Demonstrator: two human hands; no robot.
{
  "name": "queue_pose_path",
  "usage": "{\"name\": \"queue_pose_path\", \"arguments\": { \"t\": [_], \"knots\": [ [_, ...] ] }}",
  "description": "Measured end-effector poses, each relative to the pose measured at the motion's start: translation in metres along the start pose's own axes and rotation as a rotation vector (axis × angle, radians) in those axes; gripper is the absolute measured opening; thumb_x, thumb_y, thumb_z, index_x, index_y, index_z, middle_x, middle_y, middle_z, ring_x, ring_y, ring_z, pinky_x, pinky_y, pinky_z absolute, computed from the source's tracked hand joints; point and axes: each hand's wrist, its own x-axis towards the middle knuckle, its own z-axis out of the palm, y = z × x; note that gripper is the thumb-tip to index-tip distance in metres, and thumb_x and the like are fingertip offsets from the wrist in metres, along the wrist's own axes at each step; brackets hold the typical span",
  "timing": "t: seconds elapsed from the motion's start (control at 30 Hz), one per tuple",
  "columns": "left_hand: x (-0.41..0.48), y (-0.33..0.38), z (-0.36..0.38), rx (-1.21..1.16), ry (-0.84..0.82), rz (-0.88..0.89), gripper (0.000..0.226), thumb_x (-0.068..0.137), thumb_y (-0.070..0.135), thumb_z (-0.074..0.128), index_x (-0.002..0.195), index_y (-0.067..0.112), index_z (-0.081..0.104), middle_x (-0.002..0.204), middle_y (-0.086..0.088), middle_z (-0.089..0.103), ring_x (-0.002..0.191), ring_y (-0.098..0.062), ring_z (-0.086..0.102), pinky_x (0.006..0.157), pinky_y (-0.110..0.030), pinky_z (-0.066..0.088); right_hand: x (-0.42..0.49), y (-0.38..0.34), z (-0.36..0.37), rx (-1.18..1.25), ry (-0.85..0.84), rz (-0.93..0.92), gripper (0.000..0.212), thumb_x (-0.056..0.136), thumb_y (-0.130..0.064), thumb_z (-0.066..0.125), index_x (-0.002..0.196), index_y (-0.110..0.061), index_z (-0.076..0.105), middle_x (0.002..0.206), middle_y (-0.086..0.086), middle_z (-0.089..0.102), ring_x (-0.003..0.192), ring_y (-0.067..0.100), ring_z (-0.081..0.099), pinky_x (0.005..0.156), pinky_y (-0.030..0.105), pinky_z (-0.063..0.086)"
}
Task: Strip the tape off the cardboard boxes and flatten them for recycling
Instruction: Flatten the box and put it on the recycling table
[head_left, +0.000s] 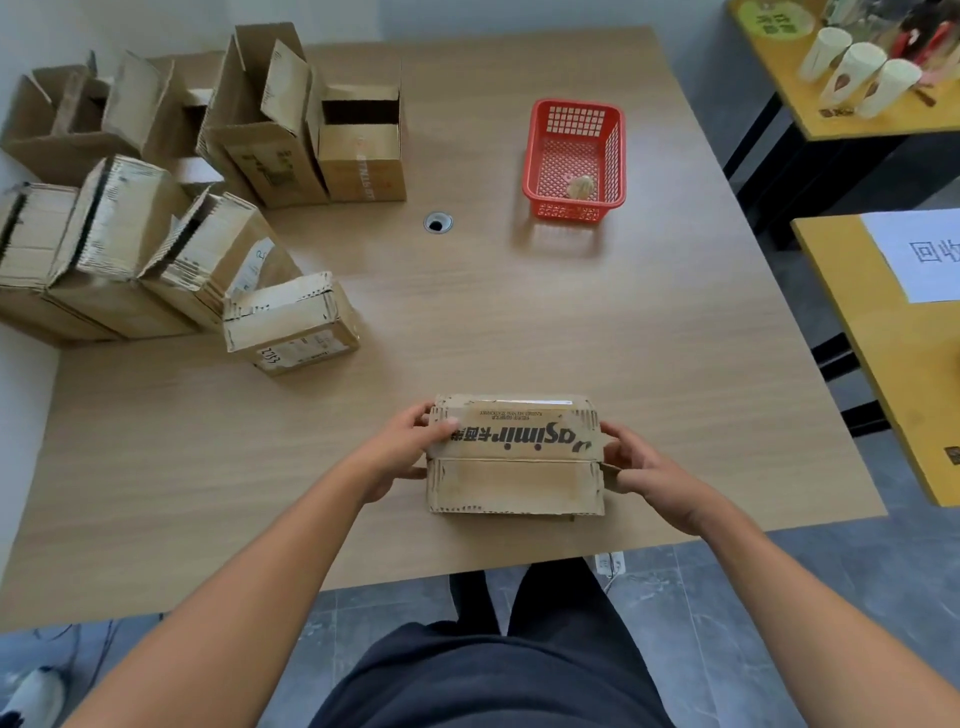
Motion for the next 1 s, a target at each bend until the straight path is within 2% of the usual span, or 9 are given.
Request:
{"name": "queue_pose_path", "arguments": {
  "t": [0.2,0.3,0.37,0.5,0.63,0.7,0.8,0.9,1.0],
  "knots": [
    [0.001,0.002,-0.004,-0.017,-0.058,0.052,0.035,0.105,0.025,0.055,0.129,0.050,0.053,0.118,0.014,0.073,0.102,-0.012,0.073,0.071,-0.032,0.059,0.015,-0.016,-0.008,-0.269,-0.150,-0.002,0.095,0.070,-0.015,0.054,0.151,-0.051,0.019,0.114,-0.001,0.045,0.091,-0.002,0.057,0.079,0.017,0.048],
    [0.000,-0.003,-0.006,-0.111,0.072,0.042,0.030,0.107,0.017,0.047,0.128,0.037,0.051,0.116,0.003,0.075,0.099,-0.014,0.074,0.069,-0.030,0.061,0.019,-0.024,0.007,-0.471,-0.141,-0.074,0.090,0.080,-0.025,0.056,0.147,-0.061,0.007,0.135,-0.007,0.034,0.126,0.008,0.048,0.100,0.024,0.047],
    [-0.001,-0.010,-0.006,-0.084,0.147,0.060,0.022,0.106,0.020,0.045,0.123,0.032,0.052,0.119,-0.001,0.073,0.103,-0.016,0.072,0.077,-0.034,0.061,0.023,-0.023,0.022,-0.551,-0.096,-0.117,0.094,0.088,-0.022,0.057,0.157,-0.051,0.001,0.149,-0.011,0.020,0.143,0.018,0.030,0.118,0.037,0.034],
    [-0.013,-0.017,-0.010,-0.016,0.208,0.129,0.023,0.096,0.026,0.053,0.116,0.035,0.059,0.115,0.005,0.073,0.109,-0.018,0.069,0.091,-0.045,0.058,0.025,-0.026,0.044,-0.534,-0.013,-0.153,0.099,0.079,-0.044,0.061,0.161,-0.041,0.007,0.156,-0.010,0.019,0.146,0.023,0.024,0.123,0.045,0.022],
    [-0.026,-0.021,-0.023,-0.039,0.063,0.102,0.038,0.085,0.028,0.063,0.122,0.034,0.061,0.116,0.002,0.074,0.104,-0.021,0.073,0.075,-0.033,0.059,0.024,-0.022,0.038,-0.461,-0.114,-0.189,0.083,0.084,-0.033,0.070,0.145,-0.058,0.020,0.152,-0.020,0.031,0.143,0.011,0.034,0.116,0.050,0.037],
    [-0.028,-0.023,-0.032,0.007,0.019,0.090,0.046,0.079,0.025,0.065,0.124,0.021,0.062,0.116,-0.002,0.074,0.108,-0.021,0.070,0.081,-0.027,0.055,0.027,-0.026,0.028,-0.473,-0.206,-0.163,0.083,0.087,-0.032,0.074,0.139,-0.069,0.021,0.146,-0.035,0.033,0.137,-0.009,0.036,0.110,0.042,0.046],
    [-0.025,-0.022,-0.042,0.120,-0.084,0.041,0.044,0.075,0.022,0.066,0.118,0.012,0.065,0.114,-0.003,0.076,0.111,-0.018,0.068,0.090,-0.023,0.050,0.035,-0.040,0.013,-0.574,-0.334,-0.108,0.088,0.089,-0.033,0.076,0.133,-0.080,0.016,0.141,-0.047,0.030,0.132,-0.009,0.042,0.102,0.031,0.052],
    [-0.014,-0.015,-0.046,0.195,-0.162,0.012,0.047,0.072,0.020,0.067,0.118,0.011,0.066,0.113,-0.002,0.076,0.111,-0.018,0.068,0.094,-0.027,0.050,0.049,-0.049,-0.003,-0.582,-0.436,-0.094,0.087,0.092,-0.028,0.076,0.141,-0.070,0.019,0.146,-0.037,0.035,0.130,-0.002,0.049,0.099,0.035,0.056],
    [-0.002,-0.009,-0.046,0.317,-0.180,-0.027,0.053,0.065,0.040,0.074,0.111,0.014,0.073,0.113,-0.002,0.076,0.112,-0.022,0.067,0.101,-0.036,0.050,0.055,-0.052,-0.017,-0.464,-0.515,-0.005,0.082,0.090,-0.024,0.074,0.144,-0.064,0.027,0.137,-0.014,0.052,0.107,0.003,0.066,0.072,0.032,0.059]
  ]
}}
